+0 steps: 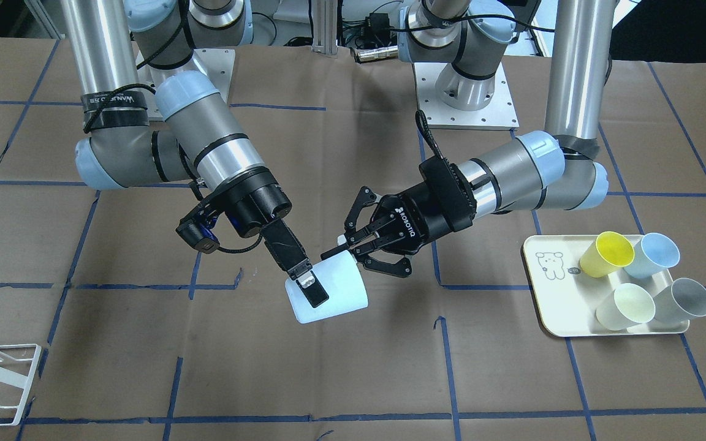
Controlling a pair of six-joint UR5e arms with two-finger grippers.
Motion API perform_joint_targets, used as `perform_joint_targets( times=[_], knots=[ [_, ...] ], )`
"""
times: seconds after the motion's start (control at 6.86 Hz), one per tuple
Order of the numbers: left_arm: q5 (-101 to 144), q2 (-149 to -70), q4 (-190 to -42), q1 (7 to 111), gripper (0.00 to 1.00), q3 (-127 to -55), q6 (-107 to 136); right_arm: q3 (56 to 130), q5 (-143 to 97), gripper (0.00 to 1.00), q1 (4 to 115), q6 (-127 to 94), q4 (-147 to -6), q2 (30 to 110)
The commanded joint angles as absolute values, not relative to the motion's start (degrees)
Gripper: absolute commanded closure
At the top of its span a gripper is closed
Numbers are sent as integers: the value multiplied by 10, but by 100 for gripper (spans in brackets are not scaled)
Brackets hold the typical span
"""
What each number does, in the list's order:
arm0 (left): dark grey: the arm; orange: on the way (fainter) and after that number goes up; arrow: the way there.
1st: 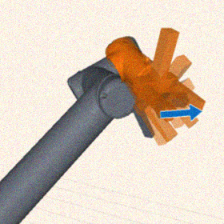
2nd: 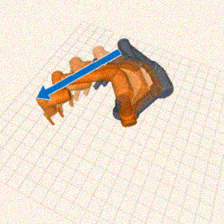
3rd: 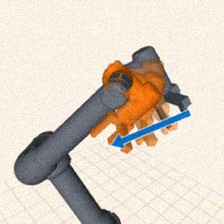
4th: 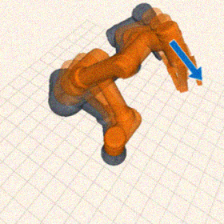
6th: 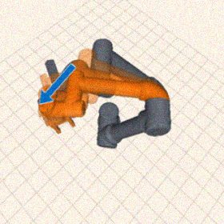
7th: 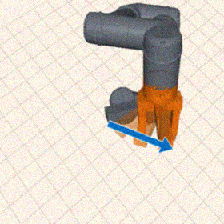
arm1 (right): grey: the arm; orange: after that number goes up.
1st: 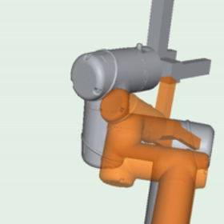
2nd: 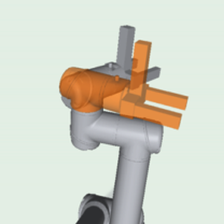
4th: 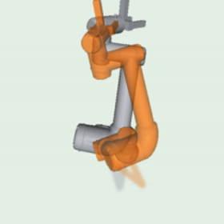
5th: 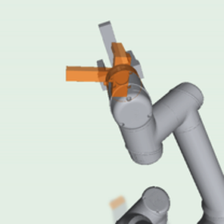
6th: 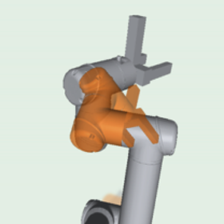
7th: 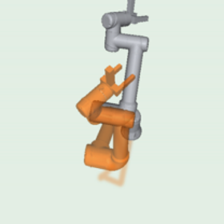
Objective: Transfer IKEA cup to right arm and place on rack
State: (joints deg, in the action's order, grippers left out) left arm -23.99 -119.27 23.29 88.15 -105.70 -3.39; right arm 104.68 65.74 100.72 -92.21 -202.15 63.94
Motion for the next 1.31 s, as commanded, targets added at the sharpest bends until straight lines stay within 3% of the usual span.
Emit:
perform_joint_targets(
  times=[0.0,0.15,0.29,0.44,0.58,0.73,0.88,1.17],
  knots=[
    [-240,-1193,233,882,100,-1056,-33,1045,657,19,1007,-922,-2021,638],
    [-240,-1193,233,882,100,-1057,-33,1045,658,22,1007,-921,-2021,637],
    [-240,-1193,233,881,100,-1056,-33,1045,655,32,1007,-921,-2022,638],
    [-240,-1192,233,882,95,-1056,-30,1046,653,37,1007,-920,-2021,639],
    [-241,-1190,234,882,76,-1055,-23,1045,651,41,1007,-920,-2021,640],
    [-241,-1192,236,882,28,-1052,-20,1046,651,45,1007,-919,-2021,641],
    [-240,-1190,237,882,1,-1049,13,1046,651,45,1007,-920,-2021,642],
    [-238,-1188,237,879,0,-1048,20,1045,651,45,1006,-919,-2021,641]
  ],
)
